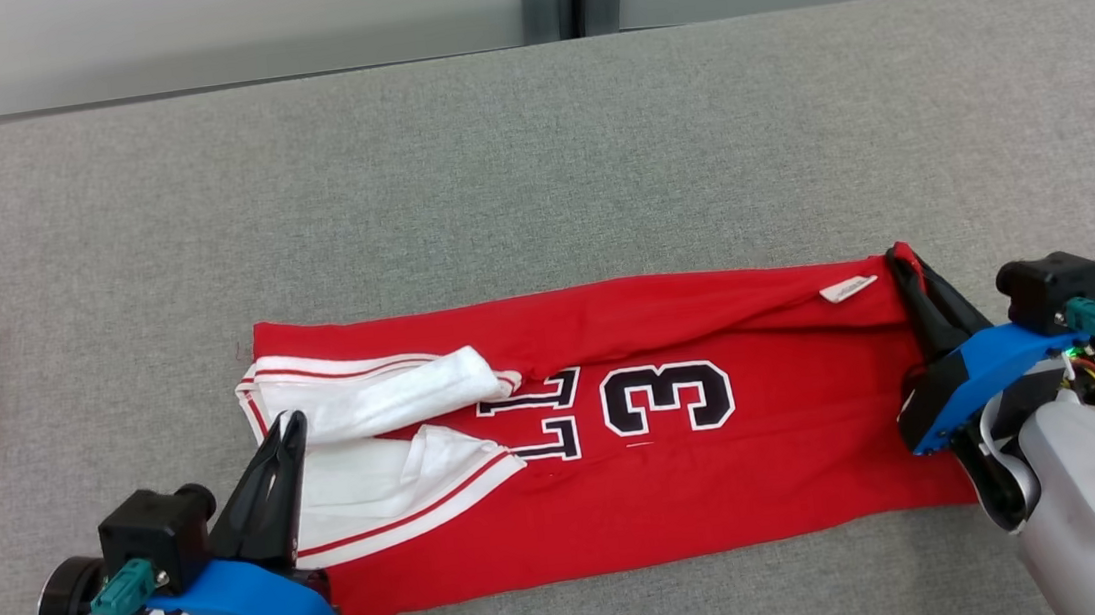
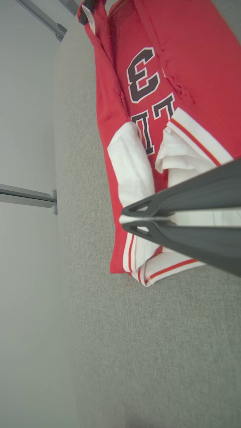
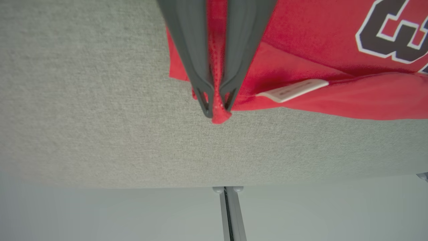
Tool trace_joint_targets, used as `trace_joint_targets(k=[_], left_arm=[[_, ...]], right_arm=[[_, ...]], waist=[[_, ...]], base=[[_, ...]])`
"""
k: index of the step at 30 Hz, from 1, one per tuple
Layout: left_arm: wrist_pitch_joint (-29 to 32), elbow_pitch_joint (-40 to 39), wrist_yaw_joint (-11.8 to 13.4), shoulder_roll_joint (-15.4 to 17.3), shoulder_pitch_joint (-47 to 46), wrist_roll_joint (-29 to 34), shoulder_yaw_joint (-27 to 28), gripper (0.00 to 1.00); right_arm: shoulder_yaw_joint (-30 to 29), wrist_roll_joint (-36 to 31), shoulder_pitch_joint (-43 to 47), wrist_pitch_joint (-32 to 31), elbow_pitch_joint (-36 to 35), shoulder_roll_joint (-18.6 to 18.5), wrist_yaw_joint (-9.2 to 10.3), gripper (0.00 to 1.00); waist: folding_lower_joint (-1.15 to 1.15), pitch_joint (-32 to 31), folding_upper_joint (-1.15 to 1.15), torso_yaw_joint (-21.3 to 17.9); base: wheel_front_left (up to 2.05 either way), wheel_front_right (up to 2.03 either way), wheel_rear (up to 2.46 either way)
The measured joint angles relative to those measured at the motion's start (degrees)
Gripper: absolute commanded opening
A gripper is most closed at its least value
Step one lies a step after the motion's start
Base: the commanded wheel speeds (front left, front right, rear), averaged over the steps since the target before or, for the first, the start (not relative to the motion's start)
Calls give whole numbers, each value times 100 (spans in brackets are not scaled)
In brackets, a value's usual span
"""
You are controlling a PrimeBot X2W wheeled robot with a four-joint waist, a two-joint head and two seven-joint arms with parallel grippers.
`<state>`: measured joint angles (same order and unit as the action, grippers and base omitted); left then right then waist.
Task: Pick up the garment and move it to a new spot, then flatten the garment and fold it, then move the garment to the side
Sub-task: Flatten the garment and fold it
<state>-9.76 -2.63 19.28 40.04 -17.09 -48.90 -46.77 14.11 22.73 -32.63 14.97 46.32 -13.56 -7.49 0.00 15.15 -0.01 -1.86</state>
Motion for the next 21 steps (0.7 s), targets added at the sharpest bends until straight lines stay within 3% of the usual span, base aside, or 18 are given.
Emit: trace_joint_targets(k=[1,2,3,9,15,16,21], left_arm=[[-59,-5,36,-31,50,-23,29,0],[-126,-7,71,-64,68,-16,43,63],[-163,-2,90,-83,70,7,49,100],[-438,24,193,-250,261,119,277,100],[-515,14,360,-458,450,580,1020,100],[-524,-118,387,-678,552,934,1481,100],[-523,-209,230,-1244,1005,1766,2470,100]], right_arm=[[-5,13,53,-1,-53,1,0,59],[-24,20,104,0,-113,-7,0,100],[-64,62,155,0,-179,-15,0,100],[-225,81,497,1,-800,-165,0,100],[-479,112,635,-97,-1240,-235,0,100],[-603,70,663,-227,-1268,-241,0,100],[-823,-85,742,-483,-1194,-129,0,100]], waist=[[0,-9,0,-7],[0,-22,0,-8],[0,-35,0,-7],[0,-110,0,-29],[0,-97,0,-60],[0,-82,1,-51],[0,-40,1,20]], base=[[0,0,0],[0,0,0],[0,0,0],[0,0,0],[0,0,0],[0,0,0],[0,0,0]])
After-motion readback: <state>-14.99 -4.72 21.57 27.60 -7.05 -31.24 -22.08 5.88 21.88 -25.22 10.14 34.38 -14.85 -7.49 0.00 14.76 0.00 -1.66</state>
